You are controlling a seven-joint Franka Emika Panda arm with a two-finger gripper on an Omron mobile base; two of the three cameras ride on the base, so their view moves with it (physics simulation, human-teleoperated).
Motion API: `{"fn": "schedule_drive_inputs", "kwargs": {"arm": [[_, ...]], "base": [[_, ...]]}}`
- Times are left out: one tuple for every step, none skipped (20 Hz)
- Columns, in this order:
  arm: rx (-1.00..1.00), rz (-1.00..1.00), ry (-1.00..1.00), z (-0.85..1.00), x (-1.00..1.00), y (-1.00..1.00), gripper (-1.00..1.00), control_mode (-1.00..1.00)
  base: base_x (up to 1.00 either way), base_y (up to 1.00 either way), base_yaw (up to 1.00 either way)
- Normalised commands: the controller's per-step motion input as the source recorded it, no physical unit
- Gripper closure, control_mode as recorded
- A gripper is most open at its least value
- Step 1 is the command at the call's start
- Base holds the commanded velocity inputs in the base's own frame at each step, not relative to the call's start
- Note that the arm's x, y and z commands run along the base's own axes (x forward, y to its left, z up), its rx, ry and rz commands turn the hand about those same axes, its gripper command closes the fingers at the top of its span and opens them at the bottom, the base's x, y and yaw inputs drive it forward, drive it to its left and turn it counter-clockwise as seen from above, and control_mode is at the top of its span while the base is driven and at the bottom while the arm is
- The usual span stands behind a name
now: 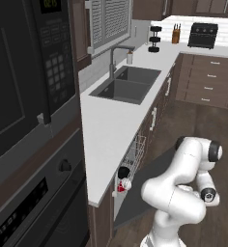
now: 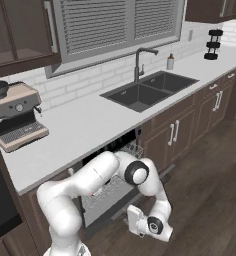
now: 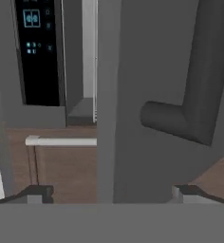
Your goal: Pick up the cup and bowl from the counter, place them in the dishwasher, and close the dishwasher door.
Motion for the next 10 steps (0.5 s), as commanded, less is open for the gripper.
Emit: {"fn": "schedule_drive_inputs", "kwargs": {"arm": [[0.05,0.0,0.0,-0.46,0.94,0.69,-1.0,-1.0],[0.03,0.0,0.0,-0.36,1.0,0.79,-1.0,-1.0],[0.02,0.0,0.0,-0.34,1.0,0.82,-1.0,-1.0],[0.02,0.0,0.0,-0.26,1.0,0.87,-1.0,-1.0],[0.02,0.0,0.0,-0.21,1.0,0.99,-1.0,-1.0],[0.0,0.0,0.0,-0.09,1.0,1.0,-1.0,-1.0],[0.0,0.0,-0.01,-0.01,1.0,1.0,-1.0,-1.0],[0.0,0.0,-0.01,0.0,1.0,1.0,-1.0,-1.0],[0.01,0.0,-0.01,-0.02,1.0,1.0,-1.0,-1.0],[0.05,0.0,-0.01,-0.03,0.94,1.0,-1.0,-1.0]], "base": [[0.0,0.0,0.0],[0.0,0.0,0.0],[0.0,0.0,0.0],[0.0,0.0,0.0],[0.0,0.0,0.0],[0.0,0.0,0.0],[0.0,0.0,0.0],[0.0,0.0,0.0],[0.0,0.0,0.0],[0.0,0.0,0.0]]}}
